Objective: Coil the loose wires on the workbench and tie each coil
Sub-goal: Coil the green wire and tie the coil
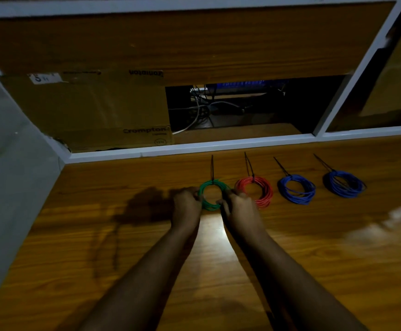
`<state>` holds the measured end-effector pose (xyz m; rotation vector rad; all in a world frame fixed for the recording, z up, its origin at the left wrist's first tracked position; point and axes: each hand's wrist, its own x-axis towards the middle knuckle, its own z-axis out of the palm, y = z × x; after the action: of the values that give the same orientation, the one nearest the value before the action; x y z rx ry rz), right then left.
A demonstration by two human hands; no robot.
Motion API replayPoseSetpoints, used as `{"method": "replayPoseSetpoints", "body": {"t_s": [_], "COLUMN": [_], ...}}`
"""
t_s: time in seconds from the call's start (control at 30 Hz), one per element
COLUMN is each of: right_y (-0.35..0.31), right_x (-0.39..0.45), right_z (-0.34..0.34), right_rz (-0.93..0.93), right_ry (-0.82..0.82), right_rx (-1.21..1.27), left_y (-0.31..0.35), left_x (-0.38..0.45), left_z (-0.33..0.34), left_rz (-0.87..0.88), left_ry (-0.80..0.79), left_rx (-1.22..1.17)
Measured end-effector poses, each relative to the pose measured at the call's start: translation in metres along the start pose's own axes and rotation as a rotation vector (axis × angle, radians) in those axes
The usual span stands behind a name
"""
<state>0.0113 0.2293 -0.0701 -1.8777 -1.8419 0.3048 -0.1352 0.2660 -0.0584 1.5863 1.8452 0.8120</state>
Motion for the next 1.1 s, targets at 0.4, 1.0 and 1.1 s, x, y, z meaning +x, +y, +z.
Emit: {"method": "replayPoseSetpoints", "body": {"t_s": [0.4,1.0,1.1], "right_y": [0.007,0.005,-0.012], "right_x": [-0.031,0.011,0.063], "right_z": [0.002,-0.056,-0.073], "right_rz": [-0.011,0.084,0.180], "right_ry": [0.150,0.124,-0.105], "right_rx": [0.211,0.291,0.357], "left_y": [-0.019,-0.027,-0.029], "left_x": [-0.040,-0.084,-0.086], "left_z": [0.000,0.000,0.000], "left_rz": [0.132,0.368,0.349], "left_ry": [0.134,0.073,-0.028], "left_rx": [-0.052,0.304,0.265]}}
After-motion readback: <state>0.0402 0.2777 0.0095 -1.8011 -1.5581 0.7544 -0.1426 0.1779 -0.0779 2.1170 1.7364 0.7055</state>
